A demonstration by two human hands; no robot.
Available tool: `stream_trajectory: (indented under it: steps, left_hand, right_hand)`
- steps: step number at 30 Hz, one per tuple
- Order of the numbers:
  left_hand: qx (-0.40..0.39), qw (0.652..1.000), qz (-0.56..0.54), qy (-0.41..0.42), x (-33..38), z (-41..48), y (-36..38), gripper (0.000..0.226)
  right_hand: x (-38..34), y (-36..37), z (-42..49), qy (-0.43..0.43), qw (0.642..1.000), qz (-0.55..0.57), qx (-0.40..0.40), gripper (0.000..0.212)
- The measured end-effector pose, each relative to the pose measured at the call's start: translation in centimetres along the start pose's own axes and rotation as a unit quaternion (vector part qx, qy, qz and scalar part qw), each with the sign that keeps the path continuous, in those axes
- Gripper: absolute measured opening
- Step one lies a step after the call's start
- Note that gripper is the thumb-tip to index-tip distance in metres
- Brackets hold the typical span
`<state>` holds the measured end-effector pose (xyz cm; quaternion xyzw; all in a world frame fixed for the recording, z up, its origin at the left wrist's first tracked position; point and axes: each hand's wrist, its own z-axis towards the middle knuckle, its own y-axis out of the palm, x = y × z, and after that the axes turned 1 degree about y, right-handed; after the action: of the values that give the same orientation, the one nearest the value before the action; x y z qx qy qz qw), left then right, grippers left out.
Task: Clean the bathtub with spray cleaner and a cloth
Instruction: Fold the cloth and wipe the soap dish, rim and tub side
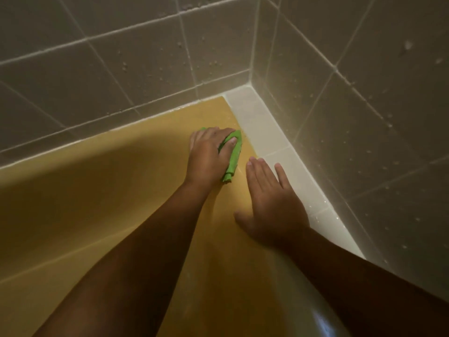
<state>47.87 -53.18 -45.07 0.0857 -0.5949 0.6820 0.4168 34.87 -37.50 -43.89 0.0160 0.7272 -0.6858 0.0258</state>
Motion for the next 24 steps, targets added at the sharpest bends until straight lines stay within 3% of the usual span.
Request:
stream_trajectory:
  steps: [6,12,17,19,22,24]
  left_hand:
    - [0.081,0.994,0.075,-0.018,-3.1,4.1,-1.0,0.032]
    - [0.100,0.970,0.186,-0.122,-1.6,7.6,0.0,0.035]
    - [-0.003,0.994,0.100,0.053,-4.6,5.2,-2.4,0.029]
    - [0.035,0.992,0.123,0.013,-6.4,5.4,-3.4,0.029]
    - [0.092,0.968,0.199,-0.123,-4.2,7.8,-1.5,0.032]
    - [0.067,0.968,0.218,-0.101,-1.7,9.6,0.1,0.035]
  right_hand:
    - [0.2,-0.5,6.4,-0.012,1.000,-0.009,-0.009,0.105]
    - [0.1,-0.7,11.8,0.021,1.000,0.011,0.016,0.077]
    - [0.6,-0.4,13.6,-0.001,0.999,0.022,0.032,0.074]
    - [0.5,-0.4,14.4,-0.004,0.999,0.025,0.027,0.074]
    - [0.4,-0.5,15.6,-0.011,0.999,0.021,0.026,0.072]
    - [0.5,-0.6,16.1,-0.004,0.999,0.017,0.034,0.071]
